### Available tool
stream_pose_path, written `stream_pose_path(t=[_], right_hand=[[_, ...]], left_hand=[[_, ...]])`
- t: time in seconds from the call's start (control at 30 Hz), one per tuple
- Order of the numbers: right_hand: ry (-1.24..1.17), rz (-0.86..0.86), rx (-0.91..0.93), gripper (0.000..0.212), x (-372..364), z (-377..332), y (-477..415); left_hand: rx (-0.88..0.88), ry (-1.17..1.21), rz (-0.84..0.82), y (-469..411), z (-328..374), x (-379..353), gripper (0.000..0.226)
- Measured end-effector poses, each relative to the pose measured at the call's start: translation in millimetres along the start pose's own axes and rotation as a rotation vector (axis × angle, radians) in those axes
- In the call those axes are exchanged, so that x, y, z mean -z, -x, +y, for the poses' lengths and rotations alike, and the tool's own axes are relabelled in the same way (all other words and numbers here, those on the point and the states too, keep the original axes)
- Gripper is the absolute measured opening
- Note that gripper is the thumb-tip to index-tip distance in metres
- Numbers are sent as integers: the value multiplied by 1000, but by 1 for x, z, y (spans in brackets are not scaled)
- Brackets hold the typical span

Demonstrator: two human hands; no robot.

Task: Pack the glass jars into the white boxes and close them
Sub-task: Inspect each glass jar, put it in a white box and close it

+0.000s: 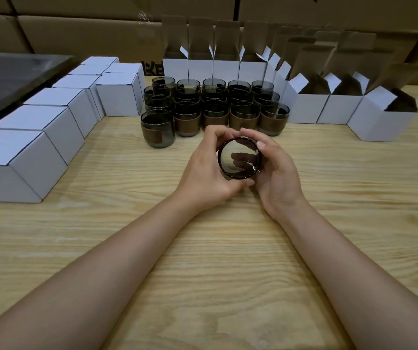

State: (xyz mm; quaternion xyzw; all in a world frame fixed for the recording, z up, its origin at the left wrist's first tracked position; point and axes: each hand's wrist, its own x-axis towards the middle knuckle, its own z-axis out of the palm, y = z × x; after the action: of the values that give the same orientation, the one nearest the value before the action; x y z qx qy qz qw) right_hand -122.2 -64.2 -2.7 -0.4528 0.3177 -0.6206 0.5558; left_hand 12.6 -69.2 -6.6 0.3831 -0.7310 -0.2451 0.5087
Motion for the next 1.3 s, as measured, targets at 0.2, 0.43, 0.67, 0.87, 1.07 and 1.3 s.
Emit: stream_pose_path(t=[0.2,0.43,0.67,0.87,1.07,1.3], right_hand=[[-36,-17,-13,32,-1,-2,1],[17,-13,27,24,-3,-4,4],[47,33,14,18,-2,-3,2],[56,60,-22,20,-1,-1,0],[15,65,-64,24,-1,-2,-1],[-97,94,-117,26,-2,-3,0]], left_hand=[[-11,-29,-13,0,-1,-1,75],[29,20,-18,0,-3,0,75],[86,67,-19,0,-4,2,77],[122,97,-11,0,-1,3,72],[95,75,10,-1,0,3,70],[27,31,-26,0,0,2,71]])
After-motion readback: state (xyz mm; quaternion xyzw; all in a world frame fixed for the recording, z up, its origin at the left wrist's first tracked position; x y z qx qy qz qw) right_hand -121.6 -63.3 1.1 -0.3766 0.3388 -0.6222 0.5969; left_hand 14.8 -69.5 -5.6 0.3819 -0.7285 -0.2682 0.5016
